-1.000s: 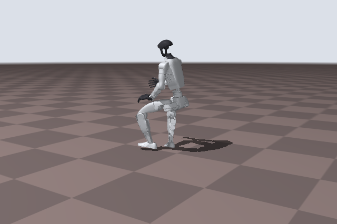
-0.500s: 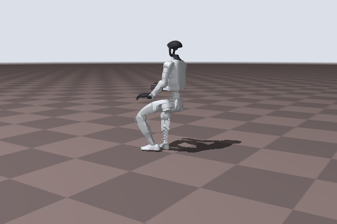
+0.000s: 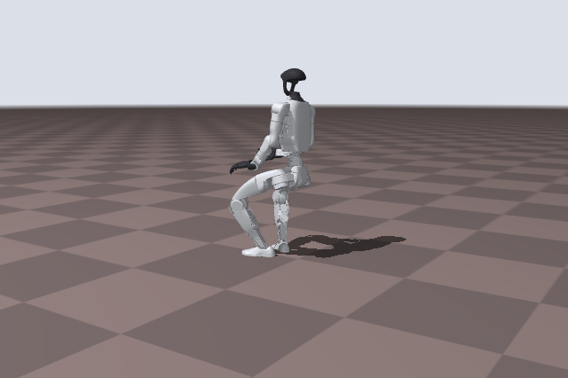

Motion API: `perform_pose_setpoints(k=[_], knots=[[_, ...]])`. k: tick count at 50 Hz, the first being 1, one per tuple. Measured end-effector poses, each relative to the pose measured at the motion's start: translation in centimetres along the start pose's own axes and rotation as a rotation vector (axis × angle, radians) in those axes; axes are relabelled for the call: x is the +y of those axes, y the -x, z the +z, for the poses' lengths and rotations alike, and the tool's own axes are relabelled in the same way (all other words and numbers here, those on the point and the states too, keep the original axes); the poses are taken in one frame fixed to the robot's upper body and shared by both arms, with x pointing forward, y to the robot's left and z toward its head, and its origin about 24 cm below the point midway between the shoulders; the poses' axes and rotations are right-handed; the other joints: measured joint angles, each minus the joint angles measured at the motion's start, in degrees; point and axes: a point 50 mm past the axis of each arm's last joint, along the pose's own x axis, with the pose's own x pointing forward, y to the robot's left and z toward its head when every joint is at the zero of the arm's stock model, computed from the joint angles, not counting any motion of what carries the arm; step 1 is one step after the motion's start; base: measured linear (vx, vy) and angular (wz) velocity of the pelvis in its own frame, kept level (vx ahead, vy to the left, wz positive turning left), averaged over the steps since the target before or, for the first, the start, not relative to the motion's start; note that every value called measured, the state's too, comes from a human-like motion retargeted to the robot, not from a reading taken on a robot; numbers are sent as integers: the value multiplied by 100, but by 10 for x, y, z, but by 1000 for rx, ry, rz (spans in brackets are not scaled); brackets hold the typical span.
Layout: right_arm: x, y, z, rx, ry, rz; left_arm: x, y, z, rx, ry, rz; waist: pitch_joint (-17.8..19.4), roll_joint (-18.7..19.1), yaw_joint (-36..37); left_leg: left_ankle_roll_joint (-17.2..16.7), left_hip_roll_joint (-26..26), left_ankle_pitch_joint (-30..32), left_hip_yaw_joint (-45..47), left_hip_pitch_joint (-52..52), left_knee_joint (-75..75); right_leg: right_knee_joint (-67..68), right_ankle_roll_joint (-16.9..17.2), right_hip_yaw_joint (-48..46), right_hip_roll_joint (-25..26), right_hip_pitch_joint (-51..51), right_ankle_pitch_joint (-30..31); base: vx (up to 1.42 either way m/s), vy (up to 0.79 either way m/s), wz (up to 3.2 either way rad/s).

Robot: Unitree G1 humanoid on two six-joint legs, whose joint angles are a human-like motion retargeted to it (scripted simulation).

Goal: Upper body actions

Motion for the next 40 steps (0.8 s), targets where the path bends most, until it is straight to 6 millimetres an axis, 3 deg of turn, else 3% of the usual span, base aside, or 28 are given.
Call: perform_pose_setpoints(k=[7,13,28,40], knots=[[5,-6,13,-54,-72,1,0,2,2,-6,78,-14,37,-117,91,-5,-67,-4,-20,-43,-46,-11,13,-2,-8,-4,-44,0,0,0],[17,-27,33,-114,-44,14,-1,3,7,-16,98,-10,48,-184,152,9,-138,11,0,-45,-81,0,21,27,-65,-18,-69,0,0,0],[86,-98,110,-254,3,48,-6,-3,19,-50,86,-37,51,-198,270,12,-275,49,22,25,-116,70,36,53,-264,32,-139,0,0,0],[128,-119,155,-320,4,17,-5,-14,35,-112,72,-37,257,-331,487,28,-437,80,49,103,-159,122,70,93,-439,120,-201,-5,-2,9]])
